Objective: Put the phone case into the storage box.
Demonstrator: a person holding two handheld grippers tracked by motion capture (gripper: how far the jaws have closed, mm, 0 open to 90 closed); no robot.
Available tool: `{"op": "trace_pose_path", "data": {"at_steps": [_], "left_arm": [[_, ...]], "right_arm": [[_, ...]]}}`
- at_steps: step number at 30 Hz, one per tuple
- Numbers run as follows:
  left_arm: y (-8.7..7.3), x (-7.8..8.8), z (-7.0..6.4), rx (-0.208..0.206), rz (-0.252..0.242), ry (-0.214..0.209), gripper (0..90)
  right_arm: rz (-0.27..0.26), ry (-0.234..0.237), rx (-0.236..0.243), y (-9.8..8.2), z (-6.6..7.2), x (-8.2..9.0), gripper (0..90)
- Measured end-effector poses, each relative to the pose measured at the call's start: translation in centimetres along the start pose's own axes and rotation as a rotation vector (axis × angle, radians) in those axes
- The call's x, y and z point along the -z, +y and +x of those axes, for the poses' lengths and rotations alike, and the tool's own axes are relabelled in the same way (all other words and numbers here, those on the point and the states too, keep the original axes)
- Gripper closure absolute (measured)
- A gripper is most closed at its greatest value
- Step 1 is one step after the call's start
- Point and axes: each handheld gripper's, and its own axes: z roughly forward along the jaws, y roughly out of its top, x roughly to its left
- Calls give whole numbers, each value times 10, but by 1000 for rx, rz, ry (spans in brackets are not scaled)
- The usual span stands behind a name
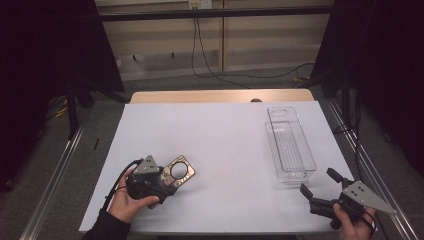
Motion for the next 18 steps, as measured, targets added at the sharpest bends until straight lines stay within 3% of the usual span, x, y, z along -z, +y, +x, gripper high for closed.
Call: {"op": "trace_pose_path", "data": {"at_steps": [3, 6, 8, 14, 18], "left_arm": [[1, 4, 0, 1, -39, 5, 123], [1, 5, 0, 13, -72, -26, 122], [2, 5, -1, -6, -84, -19, 122], [4, 8, -4, 3, -152, -25, 122], [4, 8, -6, -21, -186, -23, 122]], "right_arm": [[0, 1, 3, 0, 0, 0, 0], [0, 0, 3, 0, 0, 0, 0], [-1, 0, 3, 0, 0, 0, 0], [0, 0, 4, 0, 0, 0, 0], [0, 0, 4, 0, 0, 0, 0]]}}
